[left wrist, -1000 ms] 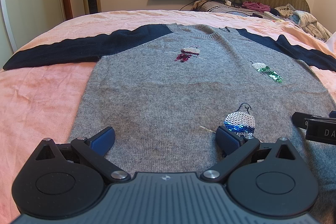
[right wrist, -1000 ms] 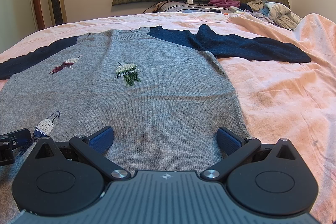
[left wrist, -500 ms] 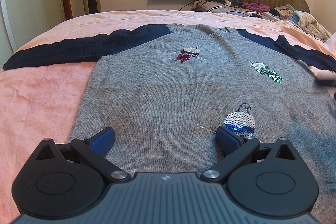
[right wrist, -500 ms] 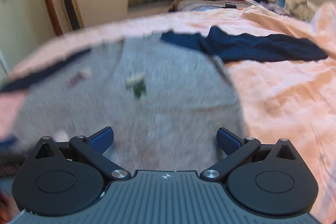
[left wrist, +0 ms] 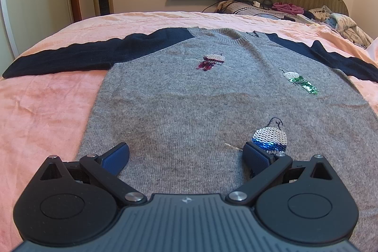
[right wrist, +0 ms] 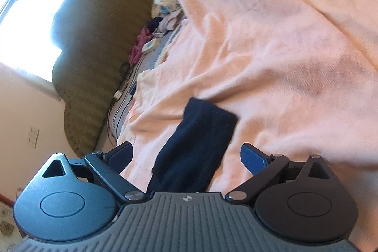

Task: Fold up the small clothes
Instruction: 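Grasp a navy sleeve with the right gripper and lay it across the sweater body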

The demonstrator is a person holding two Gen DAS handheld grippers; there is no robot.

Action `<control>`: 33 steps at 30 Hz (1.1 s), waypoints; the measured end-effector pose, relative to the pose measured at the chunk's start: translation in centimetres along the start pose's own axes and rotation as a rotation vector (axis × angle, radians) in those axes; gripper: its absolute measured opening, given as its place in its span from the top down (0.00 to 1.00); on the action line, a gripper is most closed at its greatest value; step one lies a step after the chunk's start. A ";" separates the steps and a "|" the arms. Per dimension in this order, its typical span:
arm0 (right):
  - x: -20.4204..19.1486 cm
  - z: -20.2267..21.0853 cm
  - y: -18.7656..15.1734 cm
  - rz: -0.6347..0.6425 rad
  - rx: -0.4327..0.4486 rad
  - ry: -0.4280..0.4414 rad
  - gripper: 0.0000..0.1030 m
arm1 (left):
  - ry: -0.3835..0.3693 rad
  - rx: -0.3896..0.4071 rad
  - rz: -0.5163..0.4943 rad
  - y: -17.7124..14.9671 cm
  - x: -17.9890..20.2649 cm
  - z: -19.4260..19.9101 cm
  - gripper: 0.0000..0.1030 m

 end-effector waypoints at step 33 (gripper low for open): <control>-20.8 4.5 -35.8 0.621 -0.446 0.470 0.24 | -0.142 0.029 0.123 1.7 -1.0 1.4 0.00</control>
Point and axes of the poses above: each gripper's, at about its wrist camera, not at the fingertips, and z roughly against the way its jaws point, x to its right, y to its top, the point moved 10 cm from there along -z, roughly the way its jaws point, and after that the axes turned 2 degrees about z, right-handed, at the moved point
